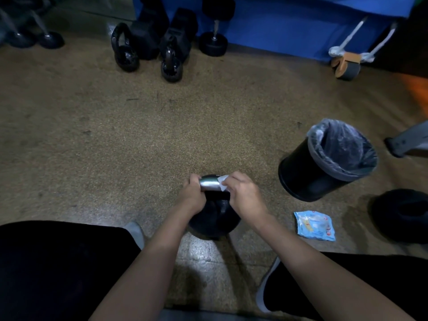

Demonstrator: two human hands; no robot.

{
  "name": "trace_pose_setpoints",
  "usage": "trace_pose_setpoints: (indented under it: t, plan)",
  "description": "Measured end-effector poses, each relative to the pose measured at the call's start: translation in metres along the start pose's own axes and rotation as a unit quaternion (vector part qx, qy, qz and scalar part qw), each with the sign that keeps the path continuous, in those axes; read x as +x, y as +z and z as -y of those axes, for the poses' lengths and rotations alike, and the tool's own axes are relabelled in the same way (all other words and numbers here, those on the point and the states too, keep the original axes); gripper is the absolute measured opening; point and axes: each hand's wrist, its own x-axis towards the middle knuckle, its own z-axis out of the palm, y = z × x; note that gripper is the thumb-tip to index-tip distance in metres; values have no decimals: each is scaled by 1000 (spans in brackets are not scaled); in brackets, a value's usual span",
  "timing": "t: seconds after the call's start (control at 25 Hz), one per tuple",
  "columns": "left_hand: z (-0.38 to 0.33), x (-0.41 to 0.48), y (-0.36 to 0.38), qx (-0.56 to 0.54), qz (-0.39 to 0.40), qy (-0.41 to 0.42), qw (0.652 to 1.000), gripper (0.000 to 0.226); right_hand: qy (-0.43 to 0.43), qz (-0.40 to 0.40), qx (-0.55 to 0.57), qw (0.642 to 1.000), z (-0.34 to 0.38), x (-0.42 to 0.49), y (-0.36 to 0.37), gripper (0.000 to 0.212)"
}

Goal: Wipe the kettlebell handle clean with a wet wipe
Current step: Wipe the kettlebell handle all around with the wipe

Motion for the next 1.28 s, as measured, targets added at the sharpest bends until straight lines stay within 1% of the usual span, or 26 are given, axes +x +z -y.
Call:
trace_pose_setpoints:
  t: [0.16,0.24,0.36,0.48,0.56,0.64,0.72,0.76,0.84,0.92,1.0,1.12,1.28]
  plan:
    - [1,1,1,-4,8,3,1000,41,-69,34,-41,996,2,-4,1,21]
    - [2,2,1,-6,7,5,1000,43,-82,35,-52,995,-3,-4,-2,18]
    - [3,2,1,-8,12,5,1000,48,-87,32,-55,994,1,-2,-2,25]
    - [4,2,1,-9,18,3,1000,47,-109,59,-56,991,0,-7,3,31]
    - [4,3,2,-7,15,4,1000,47,-91,49,-51,993,-5,-4,2,33]
    - [4,4,2,-12,13,1,1000,48,-71,37,-61,995,-2,1,2,29]
    - [4,4,2,-15,12,1,1000,48,-89,41,-76,992,4,-2,6,19]
    - [4,3,2,-15,11,2,1000,47,-102,42,-79,991,4,-7,9,18]
    - [3,3,2,-13,7,6,1000,49,-111,35,-73,991,-1,-16,10,30]
    - [3,2,2,-7,7,3,1000,50,-98,28,-76,992,-5,-18,12,33]
    - [3,2,1,-7,10,2,1000,51,-80,36,-80,993,-4,-18,16,33]
    - [4,2,2,-5,11,5,1000,52,-74,37,-71,994,-4,-26,20,24]
    - [5,3,2,-8,13,4,1000,51,-60,5,-70,996,5,-19,14,22]
